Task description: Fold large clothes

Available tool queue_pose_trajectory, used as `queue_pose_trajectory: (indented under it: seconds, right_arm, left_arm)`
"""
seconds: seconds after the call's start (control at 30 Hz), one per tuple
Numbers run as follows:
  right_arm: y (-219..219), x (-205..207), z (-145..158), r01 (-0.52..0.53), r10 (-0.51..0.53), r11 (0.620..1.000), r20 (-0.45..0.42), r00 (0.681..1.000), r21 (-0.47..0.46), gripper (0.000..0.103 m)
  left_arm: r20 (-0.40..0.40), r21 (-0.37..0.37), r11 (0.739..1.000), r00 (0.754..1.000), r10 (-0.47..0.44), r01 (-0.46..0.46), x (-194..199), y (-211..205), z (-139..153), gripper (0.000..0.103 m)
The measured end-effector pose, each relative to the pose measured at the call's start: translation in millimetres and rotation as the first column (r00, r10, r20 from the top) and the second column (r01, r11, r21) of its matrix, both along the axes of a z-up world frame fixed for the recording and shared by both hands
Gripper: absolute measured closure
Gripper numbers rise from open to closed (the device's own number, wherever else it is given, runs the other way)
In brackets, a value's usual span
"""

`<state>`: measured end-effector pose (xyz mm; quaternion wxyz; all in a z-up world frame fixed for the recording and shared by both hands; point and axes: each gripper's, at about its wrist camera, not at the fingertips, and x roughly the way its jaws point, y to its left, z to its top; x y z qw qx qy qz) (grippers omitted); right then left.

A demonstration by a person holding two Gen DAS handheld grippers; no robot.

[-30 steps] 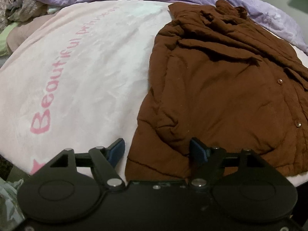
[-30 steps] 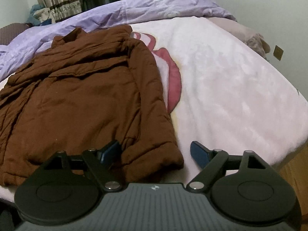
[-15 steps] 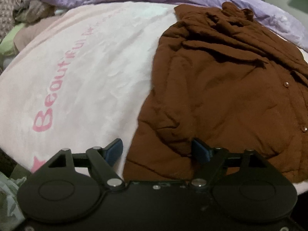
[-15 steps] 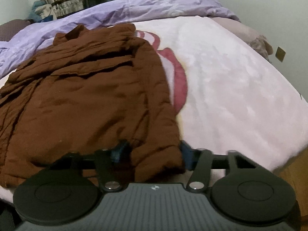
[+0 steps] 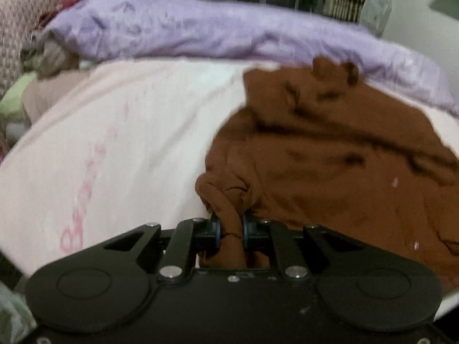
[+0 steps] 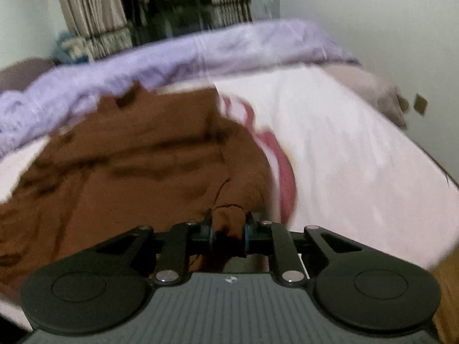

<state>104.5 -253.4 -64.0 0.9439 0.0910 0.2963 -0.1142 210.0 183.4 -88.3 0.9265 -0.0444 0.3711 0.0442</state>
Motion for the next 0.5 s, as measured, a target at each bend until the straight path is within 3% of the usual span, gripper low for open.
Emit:
queue_pose_trajectory:
  seconds: [0.2,0.33,0.4,0.47,0.5]
  right_arm:
    - [-6.1,72.1,33.6,0.024,-0.022,1.000,0.113,0.993,-0.016,0.085]
    - [-17.0,129.9,54.5,0.027,-0.028,1.000,0.174,0.984,0.006,0.086]
    - [-25.0,161.0,62.9,0.045,-0.050,0.999,0.207,0.977,0.026,0.086]
    - [-34.7,188.9,67.5,0.053,-0.066,0.997,0.265,0.962,0.054,0.084]
    - [-40.5,203.0,67.9,0.062,-0.080,0.995,0.286,0.955,0.072,0.078]
  left_arm:
    - [0.100,0.047,0.999,0.995,-0.002,-0.003,70.2,-8.1,39.6,0.091]
    - [0.132,0.059,0.998,0.991,-0.006,-0.002,141.0,-13.8,59.0,0.090]
    - [0.157,0.060,0.998,0.988,0.008,-0.018,175.8,-13.5,66.6,0.086]
    - [0.193,0.081,0.995,0.981,0.034,-0.050,204.4,-11.7,76.6,0.069]
    - [0.212,0.093,0.994,0.976,0.042,-0.064,214.3,-11.1,78.9,0.065]
